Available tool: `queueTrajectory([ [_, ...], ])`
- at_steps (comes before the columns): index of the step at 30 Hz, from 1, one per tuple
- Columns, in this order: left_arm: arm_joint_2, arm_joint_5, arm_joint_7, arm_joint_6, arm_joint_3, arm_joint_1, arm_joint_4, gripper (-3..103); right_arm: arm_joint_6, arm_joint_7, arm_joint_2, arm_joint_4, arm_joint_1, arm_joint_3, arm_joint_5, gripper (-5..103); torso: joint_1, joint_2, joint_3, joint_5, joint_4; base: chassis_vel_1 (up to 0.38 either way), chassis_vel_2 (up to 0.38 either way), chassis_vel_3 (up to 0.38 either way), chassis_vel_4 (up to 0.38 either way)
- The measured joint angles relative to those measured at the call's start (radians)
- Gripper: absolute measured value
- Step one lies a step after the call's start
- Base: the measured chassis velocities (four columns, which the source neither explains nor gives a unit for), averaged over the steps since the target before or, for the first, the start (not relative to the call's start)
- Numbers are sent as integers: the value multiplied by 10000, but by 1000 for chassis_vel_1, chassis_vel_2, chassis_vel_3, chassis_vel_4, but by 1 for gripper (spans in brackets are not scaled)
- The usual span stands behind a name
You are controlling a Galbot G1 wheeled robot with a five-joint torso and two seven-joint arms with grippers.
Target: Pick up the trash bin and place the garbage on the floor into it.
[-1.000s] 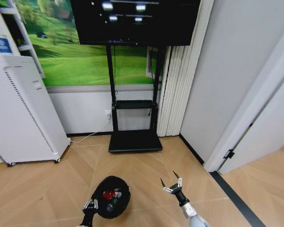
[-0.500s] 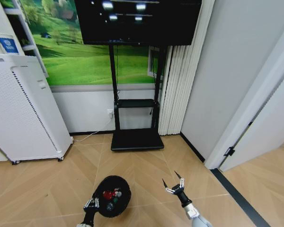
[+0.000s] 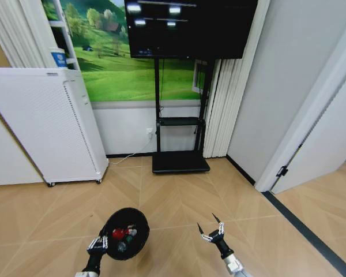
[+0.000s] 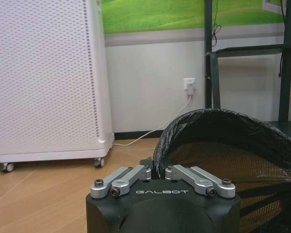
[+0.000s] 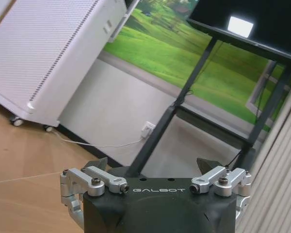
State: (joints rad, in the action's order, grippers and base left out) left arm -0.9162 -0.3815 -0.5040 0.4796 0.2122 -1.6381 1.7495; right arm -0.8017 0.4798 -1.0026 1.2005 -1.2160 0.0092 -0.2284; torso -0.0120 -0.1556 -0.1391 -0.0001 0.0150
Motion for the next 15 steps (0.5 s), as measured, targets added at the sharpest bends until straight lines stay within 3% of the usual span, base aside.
queueTrajectory([
  [3, -158, 93, 55, 105, 30, -69, -219, 7, 0, 52, -86, -90, 1, -13, -33, 100, 2, -2, 2, 2, -3, 557, 152, -527, -116],
  [8, -225, 106, 83, 140, 13, -73, -345, 7, 1, 89, -227, -285, 119, -5, -221, 100, 1, -1, 1, 1, 0, 299, 138, -251, -138],
  [15, -308, 197, 162, 154, -94, -99, -387, 7, 15, -39, -409, -549, 316, -72, 93, 100, -7, 1, -5, 3, 3, -8, 85, 21, -94],
])
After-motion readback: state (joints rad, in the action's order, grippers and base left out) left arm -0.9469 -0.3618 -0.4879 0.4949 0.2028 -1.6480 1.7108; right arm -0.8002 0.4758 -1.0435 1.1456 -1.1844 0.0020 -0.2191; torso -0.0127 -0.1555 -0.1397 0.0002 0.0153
